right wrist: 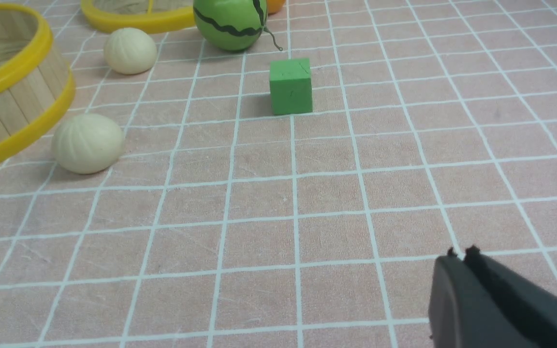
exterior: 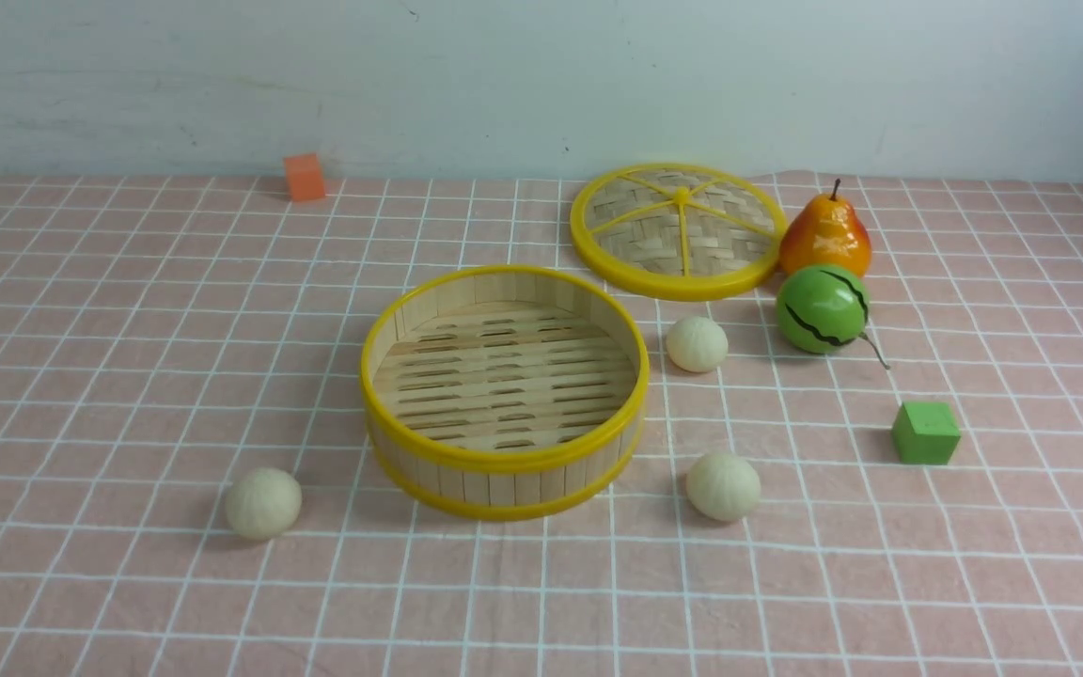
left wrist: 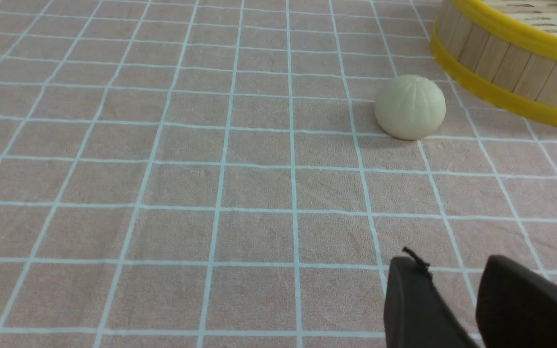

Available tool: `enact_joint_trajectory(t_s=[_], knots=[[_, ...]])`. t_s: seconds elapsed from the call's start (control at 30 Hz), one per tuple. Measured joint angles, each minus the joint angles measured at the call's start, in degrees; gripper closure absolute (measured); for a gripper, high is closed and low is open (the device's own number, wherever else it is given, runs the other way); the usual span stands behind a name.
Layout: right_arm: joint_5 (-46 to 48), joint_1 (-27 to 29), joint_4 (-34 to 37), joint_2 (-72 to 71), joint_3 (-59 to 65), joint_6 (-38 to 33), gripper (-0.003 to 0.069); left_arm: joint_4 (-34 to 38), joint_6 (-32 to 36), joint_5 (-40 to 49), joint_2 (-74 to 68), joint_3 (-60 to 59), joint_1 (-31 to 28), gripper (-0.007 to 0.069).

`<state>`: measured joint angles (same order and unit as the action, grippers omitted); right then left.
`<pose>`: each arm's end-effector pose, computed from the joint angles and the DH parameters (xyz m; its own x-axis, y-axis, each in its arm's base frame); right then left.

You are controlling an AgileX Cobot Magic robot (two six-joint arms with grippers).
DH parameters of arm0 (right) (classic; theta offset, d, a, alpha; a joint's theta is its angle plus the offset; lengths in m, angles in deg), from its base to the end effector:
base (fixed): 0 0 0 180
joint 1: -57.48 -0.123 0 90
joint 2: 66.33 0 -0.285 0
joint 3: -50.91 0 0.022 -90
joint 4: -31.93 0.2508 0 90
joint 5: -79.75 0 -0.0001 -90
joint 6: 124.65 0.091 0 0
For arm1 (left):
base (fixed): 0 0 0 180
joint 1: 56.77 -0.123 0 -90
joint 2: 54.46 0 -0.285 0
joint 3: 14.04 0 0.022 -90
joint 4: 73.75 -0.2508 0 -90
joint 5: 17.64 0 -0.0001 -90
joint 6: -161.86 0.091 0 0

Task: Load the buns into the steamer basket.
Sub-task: Use the left arm to grab a steamed stuffed bun

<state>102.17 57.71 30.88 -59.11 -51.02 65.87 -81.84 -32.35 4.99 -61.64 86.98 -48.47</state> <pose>0.0521 -0.0008 0.1736 -0.2982 0.1671 -0.9398 0.0610 0.9859 0.1559 0.0523 -0.0026 0.1683 -0.3242 -0.0711 -0.9433 0.0557 0.9940 -0.0940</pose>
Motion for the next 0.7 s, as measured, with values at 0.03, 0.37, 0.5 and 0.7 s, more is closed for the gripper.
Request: enact_joint_trajectory(t_s=[0.03,0.37,0.5,0.7], knots=[[0.0,0.0,0.0,0.0,0.0,0.0,0.0643,-0.08,0.18,0.0,0.0,0.0,0.0,0.0417],[-0.05,0.0,-0.29,0.0,0.0,0.0,0.0628,-3.15,1.07,-5.56,0.0,0.0,0.0,0.0407],[-0.84,0.0,-1.39,0.0,0.0,0.0,0.0625,-3.33,1.07,-11.03,0.0,-0.02,0.0,0.0405],[-17.79,0.0,-2.69,0.0,0.66,0.0,0.0615,-3.79,1.07,-34.06,0.0,-0.02,0.0,0.0396]])
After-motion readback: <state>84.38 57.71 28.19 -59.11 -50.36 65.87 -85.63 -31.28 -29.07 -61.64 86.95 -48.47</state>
